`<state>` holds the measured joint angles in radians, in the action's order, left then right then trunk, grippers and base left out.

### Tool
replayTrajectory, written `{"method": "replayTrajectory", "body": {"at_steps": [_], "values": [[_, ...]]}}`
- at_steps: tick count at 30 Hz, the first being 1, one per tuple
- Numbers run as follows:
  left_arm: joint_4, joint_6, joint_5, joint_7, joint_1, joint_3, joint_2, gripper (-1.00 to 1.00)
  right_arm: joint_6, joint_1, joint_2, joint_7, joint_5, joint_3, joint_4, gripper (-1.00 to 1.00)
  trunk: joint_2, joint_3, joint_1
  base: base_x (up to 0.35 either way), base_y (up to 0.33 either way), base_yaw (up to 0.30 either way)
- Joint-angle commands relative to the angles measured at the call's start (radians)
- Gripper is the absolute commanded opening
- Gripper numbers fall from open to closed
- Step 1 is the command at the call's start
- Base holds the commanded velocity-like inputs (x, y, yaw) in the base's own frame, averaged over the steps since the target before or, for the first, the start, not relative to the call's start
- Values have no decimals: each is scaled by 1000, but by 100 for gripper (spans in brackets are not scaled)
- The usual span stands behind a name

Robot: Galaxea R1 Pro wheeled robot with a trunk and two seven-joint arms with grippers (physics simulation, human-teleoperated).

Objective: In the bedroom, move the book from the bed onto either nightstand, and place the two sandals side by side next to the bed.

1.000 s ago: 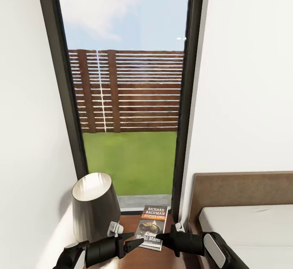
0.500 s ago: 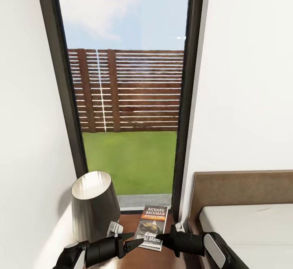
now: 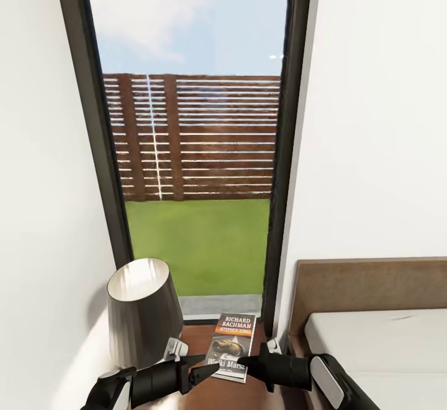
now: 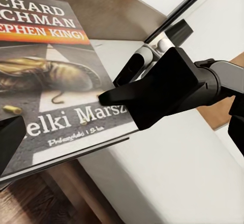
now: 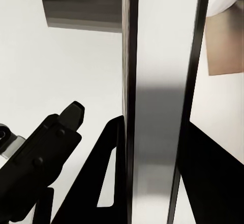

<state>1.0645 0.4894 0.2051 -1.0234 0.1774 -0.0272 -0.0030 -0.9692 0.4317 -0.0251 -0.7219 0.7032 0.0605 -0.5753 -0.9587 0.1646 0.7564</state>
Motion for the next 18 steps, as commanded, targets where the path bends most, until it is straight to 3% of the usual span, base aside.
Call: {"method": "replayTrajectory", "body": {"at_steps": [1,18], "values": [[0,9,7,0,1,0,0,100,-2,1,-1,-7,1,4,0,-100,-8,5,4,0,0,0],[-22,6,6,2,1,-1,0,100,-2,1,-2,-7,2,4,-1,-100,-127,58,69,0,0,0]]}}
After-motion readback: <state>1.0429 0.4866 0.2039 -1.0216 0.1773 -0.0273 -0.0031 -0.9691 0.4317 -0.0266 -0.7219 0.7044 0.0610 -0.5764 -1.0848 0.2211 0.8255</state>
